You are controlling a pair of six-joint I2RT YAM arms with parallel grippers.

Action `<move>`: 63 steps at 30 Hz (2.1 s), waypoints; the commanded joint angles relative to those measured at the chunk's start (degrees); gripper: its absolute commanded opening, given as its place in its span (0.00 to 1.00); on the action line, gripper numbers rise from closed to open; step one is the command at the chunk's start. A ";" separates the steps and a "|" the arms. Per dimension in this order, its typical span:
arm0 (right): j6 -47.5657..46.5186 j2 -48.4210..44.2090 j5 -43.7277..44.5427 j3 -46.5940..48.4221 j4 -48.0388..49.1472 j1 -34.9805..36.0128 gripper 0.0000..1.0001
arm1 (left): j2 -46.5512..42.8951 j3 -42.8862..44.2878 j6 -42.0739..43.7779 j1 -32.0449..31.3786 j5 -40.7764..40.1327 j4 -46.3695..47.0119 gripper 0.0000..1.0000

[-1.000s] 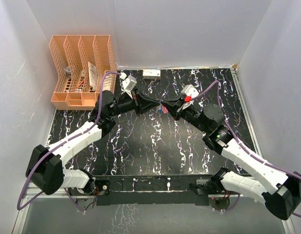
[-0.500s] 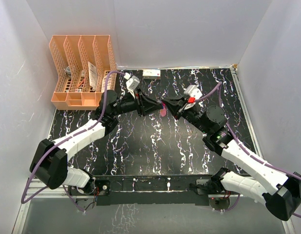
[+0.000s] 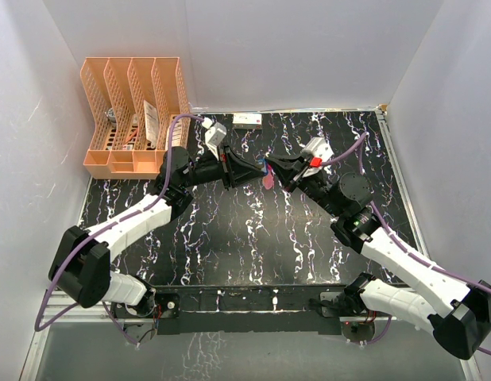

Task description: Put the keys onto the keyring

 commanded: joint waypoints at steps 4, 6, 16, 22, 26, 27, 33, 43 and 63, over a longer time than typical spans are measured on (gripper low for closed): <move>0.02 -0.26 0.85 -0.36 6.98 0.36 0.00 | 1.59 1.04 -2.48 0.29 2.45 4.64 0.06; 0.06 -0.02 0.77 -0.40 7.45 0.29 0.00 | 1.93 0.86 -3.02 0.34 2.76 5.45 0.13; 0.24 0.90 1.03 -0.01 9.55 0.31 0.00 | 2.76 -0.47 -4.99 0.34 3.43 8.74 0.15; 0.24 1.24 1.35 0.09 10.17 0.29 0.00 | 2.76 -0.52 -5.04 0.26 4.13 8.59 0.00; 0.19 1.22 2.14 0.09 10.37 0.36 0.00 | 2.41 -0.81 -3.99 0.29 3.42 5.92 0.00; 0.19 1.23 2.43 0.16 10.33 0.32 0.00 | 2.35 -0.82 -3.51 0.33 3.30 4.77 0.00; 0.19 1.51 3.19 0.35 10.28 0.20 0.00 | 0.22 -2.32 1.88 0.33 -0.92 -3.63 0.07; 0.98 2.06 3.04 -0.17 11.07 0.25 0.00 | -1.67 -2.67 4.14 0.34 -0.46 -4.90 0.20; 1.53 -0.32 0.51 -2.58 8.24 0.16 0.00 | -16.62 -8.30 14.49 0.25 -25.02 -5.78 0.54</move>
